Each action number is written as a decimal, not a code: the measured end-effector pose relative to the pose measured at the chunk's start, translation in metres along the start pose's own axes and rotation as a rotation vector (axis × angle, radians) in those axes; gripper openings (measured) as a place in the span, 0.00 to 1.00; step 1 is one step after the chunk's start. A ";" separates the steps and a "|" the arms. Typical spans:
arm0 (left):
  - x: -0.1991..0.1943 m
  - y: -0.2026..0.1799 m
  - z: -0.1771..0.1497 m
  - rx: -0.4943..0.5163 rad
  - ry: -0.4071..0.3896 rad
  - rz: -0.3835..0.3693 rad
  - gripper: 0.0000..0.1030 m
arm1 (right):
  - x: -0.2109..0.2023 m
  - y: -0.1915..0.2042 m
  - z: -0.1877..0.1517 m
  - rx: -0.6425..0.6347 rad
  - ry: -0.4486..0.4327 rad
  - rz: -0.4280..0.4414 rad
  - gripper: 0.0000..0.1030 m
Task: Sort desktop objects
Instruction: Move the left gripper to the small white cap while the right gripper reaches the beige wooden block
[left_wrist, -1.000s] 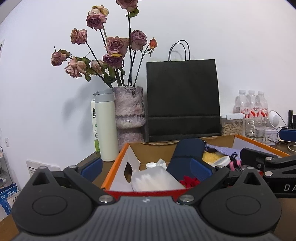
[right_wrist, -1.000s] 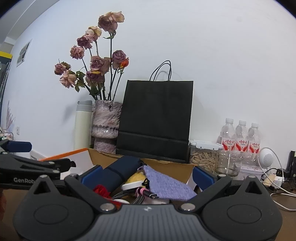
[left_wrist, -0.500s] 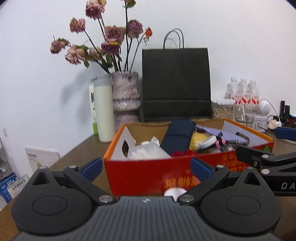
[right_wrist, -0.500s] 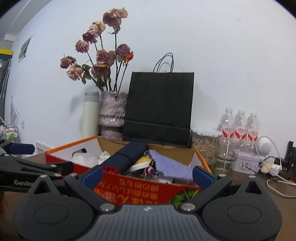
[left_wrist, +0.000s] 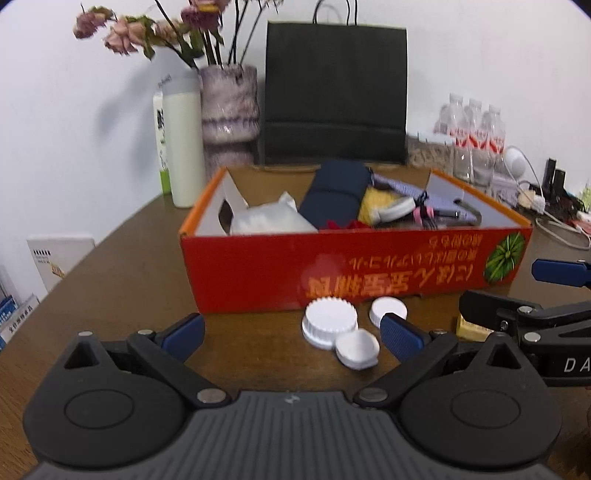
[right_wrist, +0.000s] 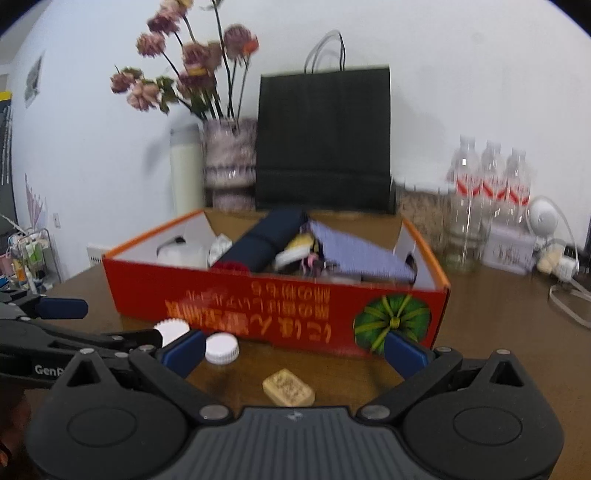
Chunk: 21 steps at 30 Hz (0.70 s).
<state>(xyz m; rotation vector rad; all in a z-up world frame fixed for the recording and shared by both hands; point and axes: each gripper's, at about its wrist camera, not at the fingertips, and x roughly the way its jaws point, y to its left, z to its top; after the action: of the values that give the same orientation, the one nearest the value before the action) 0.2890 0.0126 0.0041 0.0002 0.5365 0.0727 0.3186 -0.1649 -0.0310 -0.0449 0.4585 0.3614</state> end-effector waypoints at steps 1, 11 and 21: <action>0.001 0.000 -0.001 0.002 0.011 0.001 1.00 | 0.001 -0.001 -0.001 0.005 0.013 0.002 1.00; 0.012 0.000 -0.004 -0.007 0.112 -0.015 1.00 | 0.013 -0.004 -0.007 0.032 0.139 -0.006 1.00; 0.023 0.000 -0.003 -0.011 0.162 -0.004 1.00 | 0.029 -0.006 -0.009 0.028 0.231 -0.032 1.00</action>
<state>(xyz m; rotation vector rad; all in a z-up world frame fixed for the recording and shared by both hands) 0.3069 0.0146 -0.0103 -0.0179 0.6977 0.0716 0.3410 -0.1619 -0.0515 -0.0672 0.6902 0.3193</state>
